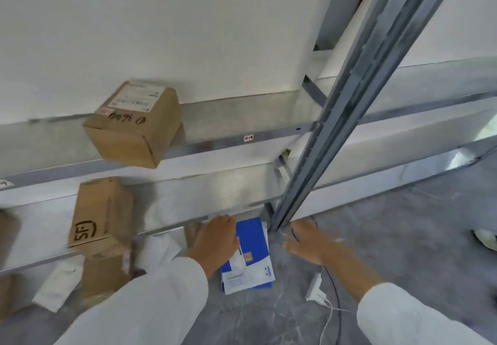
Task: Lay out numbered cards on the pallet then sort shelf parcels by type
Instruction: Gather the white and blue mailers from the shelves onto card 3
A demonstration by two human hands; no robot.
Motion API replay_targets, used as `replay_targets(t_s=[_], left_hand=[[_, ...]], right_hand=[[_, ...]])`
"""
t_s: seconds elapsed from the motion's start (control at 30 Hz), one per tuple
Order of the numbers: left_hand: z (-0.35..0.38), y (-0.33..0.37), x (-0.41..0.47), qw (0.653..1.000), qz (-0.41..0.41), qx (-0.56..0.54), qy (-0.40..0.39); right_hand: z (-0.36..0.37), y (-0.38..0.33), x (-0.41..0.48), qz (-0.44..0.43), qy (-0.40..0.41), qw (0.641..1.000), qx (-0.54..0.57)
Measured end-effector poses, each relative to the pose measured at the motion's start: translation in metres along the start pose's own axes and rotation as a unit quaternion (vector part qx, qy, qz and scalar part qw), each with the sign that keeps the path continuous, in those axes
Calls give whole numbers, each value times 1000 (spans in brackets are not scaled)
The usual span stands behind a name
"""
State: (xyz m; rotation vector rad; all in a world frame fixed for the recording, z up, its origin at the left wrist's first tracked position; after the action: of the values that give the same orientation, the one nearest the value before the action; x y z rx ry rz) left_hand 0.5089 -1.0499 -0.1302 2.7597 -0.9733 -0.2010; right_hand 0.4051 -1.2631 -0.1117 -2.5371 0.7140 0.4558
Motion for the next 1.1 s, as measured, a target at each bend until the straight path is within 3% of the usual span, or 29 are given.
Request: replay_targets(t_s=[0.23,0.43,0.57,0.7,0.9,1.1], left_hand=[[192,-55,51,999,-5,31,-1],[362,-113,81,998,-8,60,3],[444,-151,92,997,3,74,4],[492,-174,102,999,-20,47,2],[539,-191,111,997,-75,15,-29],[575,-207,129,987,-135,-70,-50]], right_hand=[[155,75,128,9,1,999,44],[276,114,234,-28,42,998,-33],[358,137,290,-69,19,988,-133],[413,151,326,-100,24,972,-213],[458,186,348,-44,21,980,-192],[489,203,371,40,29,997,-60]])
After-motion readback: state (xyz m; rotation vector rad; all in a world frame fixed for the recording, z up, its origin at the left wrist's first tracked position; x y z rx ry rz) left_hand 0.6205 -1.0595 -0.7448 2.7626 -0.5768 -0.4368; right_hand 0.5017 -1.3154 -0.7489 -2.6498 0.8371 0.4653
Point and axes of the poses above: each hand's wrist, its own x-axis towards the middle knuckle, its own z-axis out of the palm, y = z × x, the point moved 1 cm from there along x, towards the middle knuckle, and after that the axes turned 11 degrees about y, right-handed, at the moved point
